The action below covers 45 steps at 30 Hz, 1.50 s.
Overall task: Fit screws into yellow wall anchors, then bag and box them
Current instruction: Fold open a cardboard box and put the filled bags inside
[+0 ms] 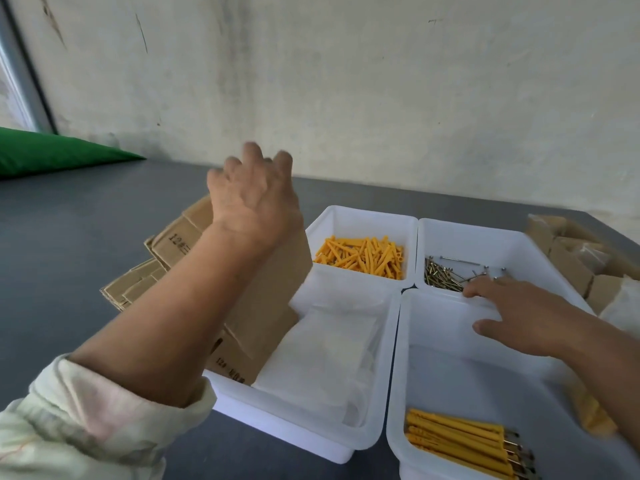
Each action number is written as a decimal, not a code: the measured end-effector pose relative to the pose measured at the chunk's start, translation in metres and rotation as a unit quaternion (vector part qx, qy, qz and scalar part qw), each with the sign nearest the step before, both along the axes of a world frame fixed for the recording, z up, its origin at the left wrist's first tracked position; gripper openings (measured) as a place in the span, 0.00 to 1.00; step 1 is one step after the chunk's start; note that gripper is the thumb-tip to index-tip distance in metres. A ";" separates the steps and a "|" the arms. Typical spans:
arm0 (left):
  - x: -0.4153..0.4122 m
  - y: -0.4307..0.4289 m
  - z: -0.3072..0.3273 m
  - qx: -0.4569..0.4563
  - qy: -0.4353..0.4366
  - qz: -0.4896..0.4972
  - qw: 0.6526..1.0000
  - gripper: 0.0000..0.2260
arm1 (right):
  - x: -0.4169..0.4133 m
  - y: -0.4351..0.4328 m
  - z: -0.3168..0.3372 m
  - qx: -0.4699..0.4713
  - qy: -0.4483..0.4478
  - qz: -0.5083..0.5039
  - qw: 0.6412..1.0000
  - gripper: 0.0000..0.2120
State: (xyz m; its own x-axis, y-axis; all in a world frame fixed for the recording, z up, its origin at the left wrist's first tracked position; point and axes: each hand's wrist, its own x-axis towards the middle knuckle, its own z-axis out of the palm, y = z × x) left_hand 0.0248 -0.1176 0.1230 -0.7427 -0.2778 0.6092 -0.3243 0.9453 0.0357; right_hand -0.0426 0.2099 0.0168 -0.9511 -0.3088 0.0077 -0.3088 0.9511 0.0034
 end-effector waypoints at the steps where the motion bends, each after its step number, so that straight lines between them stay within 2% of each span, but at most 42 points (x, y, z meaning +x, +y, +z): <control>1: 0.002 0.001 0.007 0.003 0.036 -0.017 0.999 0.19 | 0.000 0.000 0.000 -0.002 -0.001 0.000 1.000 0.22; 7: 0.004 0.017 0.031 0.090 0.195 -0.154 0.964 0.25 | 0.000 -0.002 0.001 -0.036 -0.001 -0.004 0.999 0.21; 8: 0.002 0.023 0.029 0.124 0.206 -0.180 0.954 0.25 | -0.001 -0.003 0.001 -0.073 0.011 -0.001 0.997 0.21; 10: -0.005 0.036 0.021 0.205 0.212 -0.225 0.929 0.26 | 0.001 -0.007 0.005 -0.213 0.037 0.016 0.976 0.26; 12: -0.015 0.048 0.008 0.281 0.203 -0.252 0.903 0.27 | 0.007 -0.012 0.014 -0.390 0.028 0.021 0.920 0.25; 15: -0.027 0.064 -0.012 0.362 0.180 -0.282 0.870 0.26 | 0.009 -0.017 0.027 -0.599 -0.033 0.006 0.800 0.18; 18: -0.036 0.080 -0.023 0.440 0.161 -0.310 0.827 0.26 | 0.009 -0.020 0.036 -0.684 -0.060 0.006 0.727 0.13; 21: -0.043 0.093 -0.026 0.517 0.148 -0.328 0.777 0.26 | 0.012 -0.018 0.041 -0.722 -0.067 0.043 0.687 0.13; 24: -0.049 0.104 -0.029 0.579 0.135 -0.353 0.723 0.24 | 0.013 -0.015 0.043 -0.731 -0.074 0.078 0.674 0.14; 28: -0.054 0.113 -0.041 0.629 0.111 -0.393 0.662 0.22 | 0.010 -0.012 0.037 -0.744 -0.065 0.045 0.664 0.17; 31: -0.056 0.117 -0.050 0.650 0.087 -0.419 0.628 0.21 | 0.011 -0.012 0.037 -0.752 -0.075 0.048 0.653 0.12; 35: -0.059 0.116 -0.053 0.655 0.066 -0.440 0.610 0.22 | 0.015 -0.015 0.038 -0.744 -0.097 0.065 0.658 0.09; 39: -0.059 0.118 -0.054 0.659 0.061 -0.453 0.597 0.17 | 0.016 -0.017 0.037 -0.739 -0.106 0.074 0.662 0.09; 42: -0.056 0.120 -0.054 0.645 0.060 -0.461 0.607 0.19 | 0.018 -0.020 0.038 -0.739 -0.105 0.084 0.661 0.09; 45: -0.051 0.121 -0.052 0.616 0.055 -0.466 0.633 0.29 | 0.020 -0.022 0.038 -0.735 -0.083 0.090 0.667 0.09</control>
State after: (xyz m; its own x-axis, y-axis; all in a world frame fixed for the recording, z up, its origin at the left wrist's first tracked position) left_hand -0.0261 0.0031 0.0707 -0.9055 -0.0657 0.4192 0.4222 -0.0421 0.9055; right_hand -0.0229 0.1883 0.0549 -0.9248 -0.1942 0.3272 -0.2984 -0.1632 -0.9404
